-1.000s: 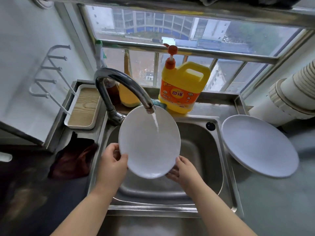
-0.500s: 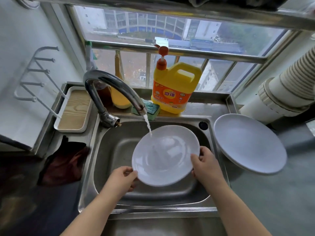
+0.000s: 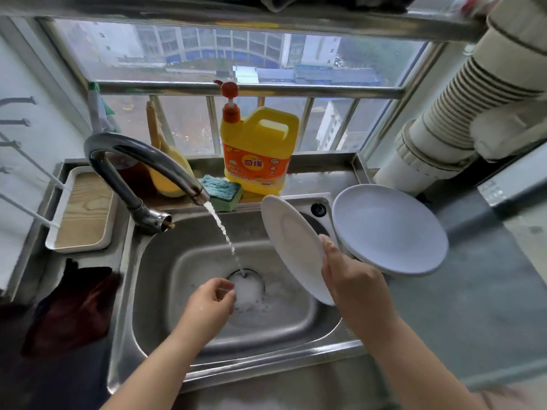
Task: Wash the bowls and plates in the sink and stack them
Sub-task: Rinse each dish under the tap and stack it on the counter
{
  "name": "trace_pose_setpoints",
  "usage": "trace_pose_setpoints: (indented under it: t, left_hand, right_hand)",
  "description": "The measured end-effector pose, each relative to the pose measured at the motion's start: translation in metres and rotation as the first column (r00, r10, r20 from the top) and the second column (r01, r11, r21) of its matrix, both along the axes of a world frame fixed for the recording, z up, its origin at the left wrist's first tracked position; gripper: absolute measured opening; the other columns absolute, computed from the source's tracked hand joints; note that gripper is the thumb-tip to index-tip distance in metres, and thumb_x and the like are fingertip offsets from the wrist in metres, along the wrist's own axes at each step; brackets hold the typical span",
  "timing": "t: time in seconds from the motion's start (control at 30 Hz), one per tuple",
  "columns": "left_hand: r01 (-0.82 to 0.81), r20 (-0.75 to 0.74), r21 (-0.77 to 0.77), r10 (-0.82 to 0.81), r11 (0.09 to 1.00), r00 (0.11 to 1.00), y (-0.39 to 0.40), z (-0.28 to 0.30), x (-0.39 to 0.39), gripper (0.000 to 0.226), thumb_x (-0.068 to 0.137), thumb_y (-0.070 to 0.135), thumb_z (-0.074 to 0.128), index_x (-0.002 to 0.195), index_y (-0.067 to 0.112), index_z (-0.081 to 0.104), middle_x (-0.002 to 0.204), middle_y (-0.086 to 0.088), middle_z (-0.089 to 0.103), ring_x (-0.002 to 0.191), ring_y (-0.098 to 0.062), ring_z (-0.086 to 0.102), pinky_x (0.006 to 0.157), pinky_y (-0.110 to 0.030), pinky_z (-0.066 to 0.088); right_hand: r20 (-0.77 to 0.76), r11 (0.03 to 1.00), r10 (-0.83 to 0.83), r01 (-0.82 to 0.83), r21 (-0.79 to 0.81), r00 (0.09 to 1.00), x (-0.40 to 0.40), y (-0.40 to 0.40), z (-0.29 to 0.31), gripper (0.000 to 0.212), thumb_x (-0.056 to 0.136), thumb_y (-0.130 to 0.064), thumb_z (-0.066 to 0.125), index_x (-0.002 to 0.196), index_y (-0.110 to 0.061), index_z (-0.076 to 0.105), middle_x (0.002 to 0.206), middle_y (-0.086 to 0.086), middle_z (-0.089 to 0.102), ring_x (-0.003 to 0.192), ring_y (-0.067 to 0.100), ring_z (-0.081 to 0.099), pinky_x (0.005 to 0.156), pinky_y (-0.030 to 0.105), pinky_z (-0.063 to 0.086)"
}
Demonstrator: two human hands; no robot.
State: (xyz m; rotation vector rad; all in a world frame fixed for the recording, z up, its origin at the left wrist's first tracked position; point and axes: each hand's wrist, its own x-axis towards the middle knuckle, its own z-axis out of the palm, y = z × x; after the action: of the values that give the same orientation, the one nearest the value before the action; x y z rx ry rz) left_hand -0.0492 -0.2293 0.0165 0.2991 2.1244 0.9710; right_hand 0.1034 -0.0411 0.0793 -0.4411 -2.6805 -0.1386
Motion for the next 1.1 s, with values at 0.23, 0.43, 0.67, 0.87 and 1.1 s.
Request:
trace_pose_setpoints:
  t: [0.23,0.43,0.67,0.87,1.1]
  left_hand:
    - [0.062,-0.037,0.009,-0.062,0.998,0.997,0.017,0.008,0.005,0.009,0.091,0.012,0.057,0.093,0.020,0.060,0.081,-0.006,0.068,0.067,-0.015,0.063,0.063,-0.027,0.049]
    - [0.077,-0.044,0.048,-0.075,0.996,0.996,0.031,0.014,0.008,0.012,0.090,0.008,0.058,0.094,0.017,0.063,0.083,-0.008,0.070,0.065,-0.018,0.067,0.065,-0.031,0.053]
    - [0.078,-0.037,0.046,-0.076,0.996,0.996,0.038,0.017,0.013,0.011,0.090,0.006,0.058,0.094,0.015,0.063,0.083,-0.010,0.071,0.067,-0.020,0.069,0.074,-0.041,0.055]
    - [0.050,-0.029,0.008,-0.050,0.999,0.998,0.028,0.012,0.009,0.010,0.092,0.010,0.057,0.094,0.017,0.062,0.083,-0.005,0.071,0.069,-0.018,0.070,0.077,-0.041,0.055]
    - [0.045,-0.019,0.003,-0.045,0.999,0.999,0.031,0.008,0.010,0.010,0.092,0.010,0.057,0.095,0.018,0.062,0.083,-0.004,0.071,0.071,-0.019,0.069,0.077,-0.042,0.055]
  right_hand:
    - [-0.078,0.719,-0.414,0.274,-0.639,0.907,0.022,0.009,0.017,0.020,0.091,-0.004,0.056,0.110,-0.006,0.061,0.053,-0.004,0.052,0.049,0.012,0.051,0.047,0.012,0.034]
    - [-0.062,0.389,-0.753,0.367,-0.845,0.655,0.061,0.055,0.020,0.010,0.093,-0.014,0.053,0.089,-0.009,0.061,0.058,0.006,0.059,0.050,0.022,0.057,0.062,0.040,0.052]
    - [0.006,0.224,-0.881,0.429,-0.875,0.473,0.078,0.107,-0.010,0.027,0.086,-0.026,0.049,0.085,-0.002,0.061,0.066,0.017,0.063,0.066,0.037,0.062,0.069,0.048,0.052]
    - [0.056,0.199,-0.894,0.506,-0.839,0.444,0.080,0.116,-0.025,0.034,0.079,-0.035,0.047,0.080,-0.003,0.060,0.077,0.021,0.066,0.078,0.042,0.062,0.073,0.050,0.053]
    - [0.140,0.239,-0.865,0.642,-0.729,0.481,0.093,0.115,-0.034,0.049,0.092,-0.036,0.053,0.129,-0.003,0.052,0.120,0.021,0.061,0.111,0.041,0.054,0.091,0.047,0.045]
